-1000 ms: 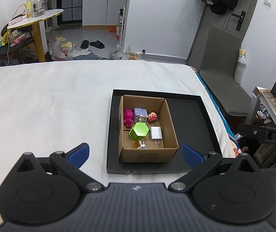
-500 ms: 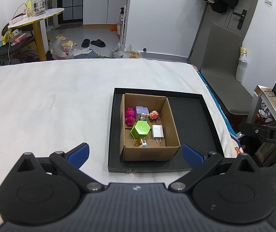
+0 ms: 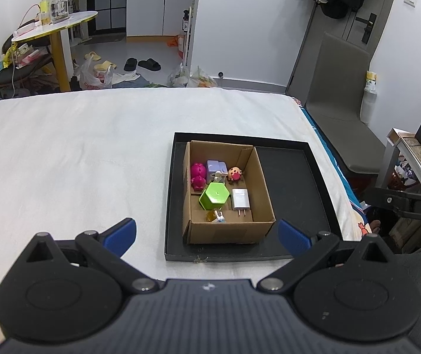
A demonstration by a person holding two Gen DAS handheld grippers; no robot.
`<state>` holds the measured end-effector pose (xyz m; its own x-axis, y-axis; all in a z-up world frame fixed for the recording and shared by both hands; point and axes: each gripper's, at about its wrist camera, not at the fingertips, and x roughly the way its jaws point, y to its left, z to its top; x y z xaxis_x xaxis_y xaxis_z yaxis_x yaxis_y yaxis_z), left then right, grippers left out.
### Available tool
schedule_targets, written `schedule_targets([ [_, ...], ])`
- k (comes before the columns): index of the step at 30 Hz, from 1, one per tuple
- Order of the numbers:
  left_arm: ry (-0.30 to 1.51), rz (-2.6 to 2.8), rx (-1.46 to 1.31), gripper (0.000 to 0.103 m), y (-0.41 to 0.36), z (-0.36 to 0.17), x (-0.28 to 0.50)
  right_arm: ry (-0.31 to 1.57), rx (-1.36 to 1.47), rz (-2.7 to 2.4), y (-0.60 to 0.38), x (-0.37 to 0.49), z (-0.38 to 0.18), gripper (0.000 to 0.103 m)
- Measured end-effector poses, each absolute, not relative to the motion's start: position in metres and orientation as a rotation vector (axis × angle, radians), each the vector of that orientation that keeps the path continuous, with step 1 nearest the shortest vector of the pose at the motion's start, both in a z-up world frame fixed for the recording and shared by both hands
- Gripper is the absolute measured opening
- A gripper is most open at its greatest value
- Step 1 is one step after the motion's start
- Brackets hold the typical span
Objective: Organize rigid objects
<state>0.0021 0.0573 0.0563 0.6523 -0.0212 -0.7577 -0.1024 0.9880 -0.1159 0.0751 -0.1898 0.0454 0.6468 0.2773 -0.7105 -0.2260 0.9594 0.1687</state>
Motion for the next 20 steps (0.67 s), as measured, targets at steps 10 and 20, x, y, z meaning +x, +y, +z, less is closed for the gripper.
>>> schedule_targets([
  [10, 0.86, 0.038, -0.154, 0.102, 0.0573, 0.056, 0.0017, 0.822, 0.061, 0.287, -0.1886, 0.0756, 0.0443, 0.103],
  [20, 0.858, 0.017, -0.157, 0.102, 0.0559, 0.0565, 0.0033, 0.826, 0.059, 0.282, -0.1894, 0.0754, 0.0415, 0.103],
])
